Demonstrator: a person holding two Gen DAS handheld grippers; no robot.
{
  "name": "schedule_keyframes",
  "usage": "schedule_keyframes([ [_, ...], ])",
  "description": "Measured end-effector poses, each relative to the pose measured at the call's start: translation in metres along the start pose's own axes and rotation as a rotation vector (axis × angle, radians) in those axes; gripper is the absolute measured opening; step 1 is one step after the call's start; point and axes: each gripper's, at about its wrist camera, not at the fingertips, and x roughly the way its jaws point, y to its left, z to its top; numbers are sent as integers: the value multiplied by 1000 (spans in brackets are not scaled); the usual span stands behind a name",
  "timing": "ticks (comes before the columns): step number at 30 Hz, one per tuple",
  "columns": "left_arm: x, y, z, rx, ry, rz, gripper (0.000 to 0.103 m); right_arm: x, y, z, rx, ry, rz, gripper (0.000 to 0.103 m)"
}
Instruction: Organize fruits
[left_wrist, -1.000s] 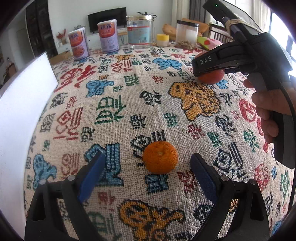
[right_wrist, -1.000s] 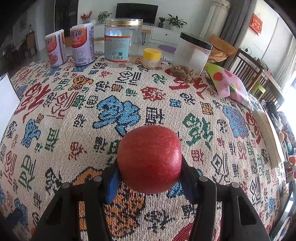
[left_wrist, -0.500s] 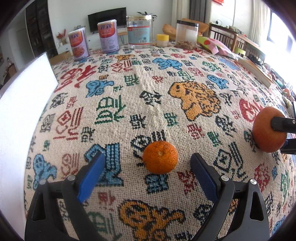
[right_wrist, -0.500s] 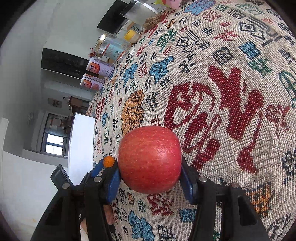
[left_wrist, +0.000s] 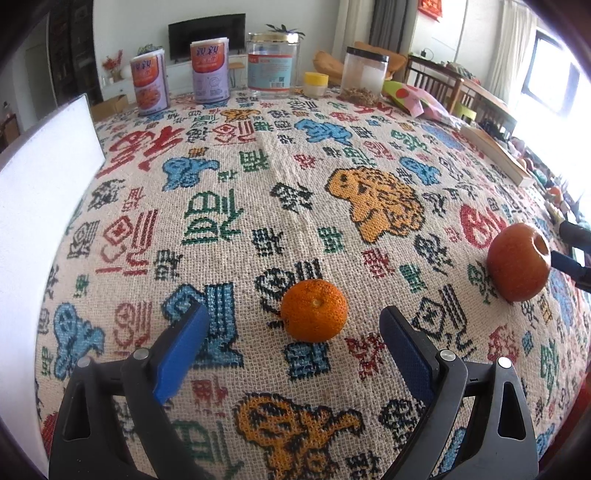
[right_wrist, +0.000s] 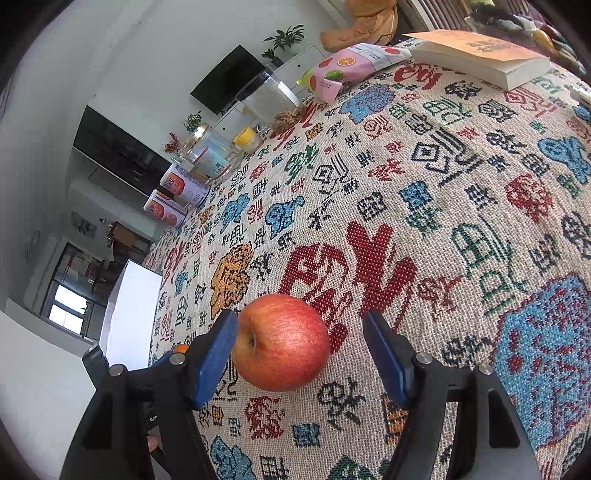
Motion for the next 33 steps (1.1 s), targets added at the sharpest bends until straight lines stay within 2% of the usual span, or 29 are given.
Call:
schedule_keyframes([
  [1, -4, 5, -2, -7, 1, -37, 95, -11, 3, -6, -40, -36, -51, 83],
  [3, -9, 9, -6, -13, -6, -59, 94, -27, 16, -27, -159, -80, -142, 93],
  [6, -5, -2, -5, 30, 5, -19, 94, -30, 27, -66, -340, -70, -263, 94],
  [9, 1, -14, -1, 59, -2, 34, 90, -14, 29, -71, -377, -15, -273, 94],
  [11, 2, -20, 0, 81, -19, 90, 53, -13, 32, -64, -372, -37, -254, 94],
  [13, 0, -20, 0, 90, -27, 61, 30, -7, 42, -55, -380, -43, -228, 94],
  [17, -15, -14, -5, 79, -21, 44, 29, 24, 68, -43, -450, 13, -260, 94],
  [20, -40, -4, -10, 25, -23, -1, 29, 47, 81, -40, -495, 70, -313, 94],
  [22, -62, 2, -14, -17, -21, -51, 29, 57, 85, -40, -512, 102, -369, 73],
  [23, -74, 5, -17, -37, -18, -83, 29, 56, 85, -40, -509, 102, -376, 67],
  [27, -126, 13, -37, -83, 5, -209, 29, 39, 82, -39, -421, 106, -276, 67],
  [30, -173, 29, -49, -160, 22, -308, 29, 21, 96, -40, -342, 118, -98, 67],
  [33, -224, 64, -50, -253, -44, -339, 29, 8, 133, -44, -336, 143, 66, 67],
])
